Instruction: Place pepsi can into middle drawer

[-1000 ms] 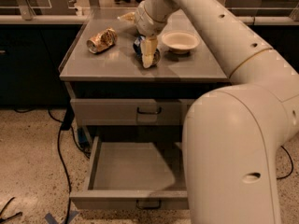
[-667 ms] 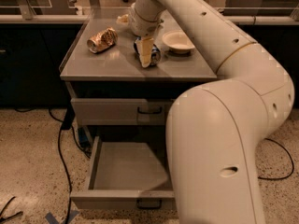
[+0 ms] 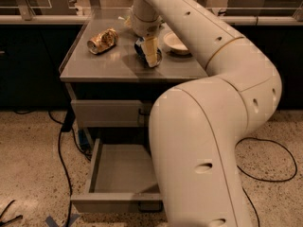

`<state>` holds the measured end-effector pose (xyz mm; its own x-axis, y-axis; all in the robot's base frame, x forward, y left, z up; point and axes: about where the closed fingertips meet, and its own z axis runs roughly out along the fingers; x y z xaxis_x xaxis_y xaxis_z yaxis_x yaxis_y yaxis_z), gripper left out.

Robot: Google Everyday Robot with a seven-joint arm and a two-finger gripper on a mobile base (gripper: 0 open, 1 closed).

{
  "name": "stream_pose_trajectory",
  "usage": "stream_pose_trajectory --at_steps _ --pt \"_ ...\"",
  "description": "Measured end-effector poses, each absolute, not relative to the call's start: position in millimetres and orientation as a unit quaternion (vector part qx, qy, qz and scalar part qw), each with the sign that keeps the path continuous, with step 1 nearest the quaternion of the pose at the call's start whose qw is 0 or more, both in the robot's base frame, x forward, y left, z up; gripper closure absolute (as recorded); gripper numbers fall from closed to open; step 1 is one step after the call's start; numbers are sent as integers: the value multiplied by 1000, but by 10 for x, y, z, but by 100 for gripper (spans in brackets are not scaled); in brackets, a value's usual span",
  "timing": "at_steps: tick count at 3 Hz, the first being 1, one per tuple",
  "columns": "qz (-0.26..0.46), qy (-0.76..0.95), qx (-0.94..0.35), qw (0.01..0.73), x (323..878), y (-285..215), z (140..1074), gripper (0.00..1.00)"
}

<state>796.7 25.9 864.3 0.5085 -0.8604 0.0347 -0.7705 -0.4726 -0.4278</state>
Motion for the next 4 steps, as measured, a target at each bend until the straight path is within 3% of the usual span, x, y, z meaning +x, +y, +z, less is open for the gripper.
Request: stream_pose_trajectory --at_steps 2,4 --pt "-123 512 -829 189 8005 -125 8623 0" --pt "-81 496 -823 264 8024 -245 8620 0"
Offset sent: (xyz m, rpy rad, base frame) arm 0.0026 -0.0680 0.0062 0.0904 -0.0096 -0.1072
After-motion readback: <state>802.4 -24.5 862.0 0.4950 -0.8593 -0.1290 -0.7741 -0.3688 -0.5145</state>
